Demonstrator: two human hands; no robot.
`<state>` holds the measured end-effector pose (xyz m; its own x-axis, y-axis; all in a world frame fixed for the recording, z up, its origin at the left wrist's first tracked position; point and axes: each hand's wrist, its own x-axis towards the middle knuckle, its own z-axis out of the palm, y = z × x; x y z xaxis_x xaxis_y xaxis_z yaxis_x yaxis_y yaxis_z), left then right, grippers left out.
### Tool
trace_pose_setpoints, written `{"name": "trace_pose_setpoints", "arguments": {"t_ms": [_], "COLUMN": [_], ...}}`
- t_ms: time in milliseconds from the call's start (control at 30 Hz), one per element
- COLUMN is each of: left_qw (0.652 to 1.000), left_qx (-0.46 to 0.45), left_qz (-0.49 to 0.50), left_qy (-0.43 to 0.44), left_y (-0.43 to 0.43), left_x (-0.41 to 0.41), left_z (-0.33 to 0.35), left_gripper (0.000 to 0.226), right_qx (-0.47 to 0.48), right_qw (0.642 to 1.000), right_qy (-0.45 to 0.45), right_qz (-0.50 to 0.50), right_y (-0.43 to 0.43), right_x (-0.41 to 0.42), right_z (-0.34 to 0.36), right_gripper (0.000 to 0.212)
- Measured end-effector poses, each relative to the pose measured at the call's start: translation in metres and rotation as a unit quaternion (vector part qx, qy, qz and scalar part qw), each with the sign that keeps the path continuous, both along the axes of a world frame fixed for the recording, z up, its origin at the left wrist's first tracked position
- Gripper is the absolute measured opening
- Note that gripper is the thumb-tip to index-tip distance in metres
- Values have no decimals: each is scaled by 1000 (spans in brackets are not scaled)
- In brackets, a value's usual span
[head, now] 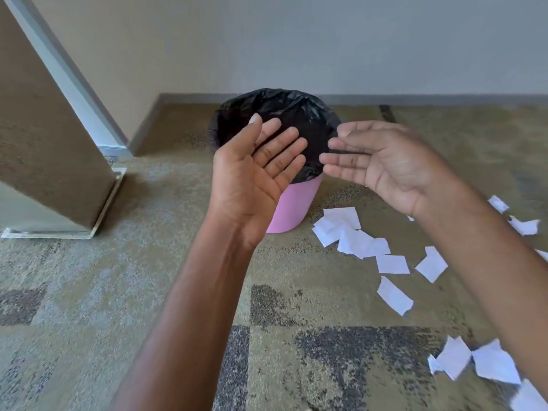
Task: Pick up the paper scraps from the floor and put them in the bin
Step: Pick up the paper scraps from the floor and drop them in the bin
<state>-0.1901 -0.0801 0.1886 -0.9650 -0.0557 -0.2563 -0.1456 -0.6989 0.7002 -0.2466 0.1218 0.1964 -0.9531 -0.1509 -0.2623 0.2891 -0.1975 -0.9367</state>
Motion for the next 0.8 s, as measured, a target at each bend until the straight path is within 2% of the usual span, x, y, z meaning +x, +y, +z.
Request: {"name": "trace_pose_setpoints", "arguments": {"t_ms": [233,400,533,600,667,733,800], "left_qw": [995,975,939,909,864,778,692], "left_qx": [-22,-118,-237,-317,-415,-541,-622], "left_qz": [-101,-175,-234,-259,-285,-314,-346], "left_qy": [-14,-66,-90,-78,-24,60,125], "left_y": [65,121,164,185,201,215,224], "left_x": [11,9,14,18,23,27,31], "left_z": [-35,-82,-125,-149,-178,-209,-235], "left_gripper": [44,35,22,14,15,27,43], "right_qx": [42,57,77,97,123,147,168], "right_qw": [998,990,980,973,967,962,955], "right_qy": [-33,-71,-100,-119,-138,-155,-173], "right_qz": [-43,-110,-153,-173,-177,-172,-174], "right_y": [81,146,192,210,226,241,254], "right_x": [30,58,87,103,120,137,153], "right_z": [-28,-53,-80,-95,-111,-128,-144], "right_gripper": [24,32,30,27,23,20,19]}}
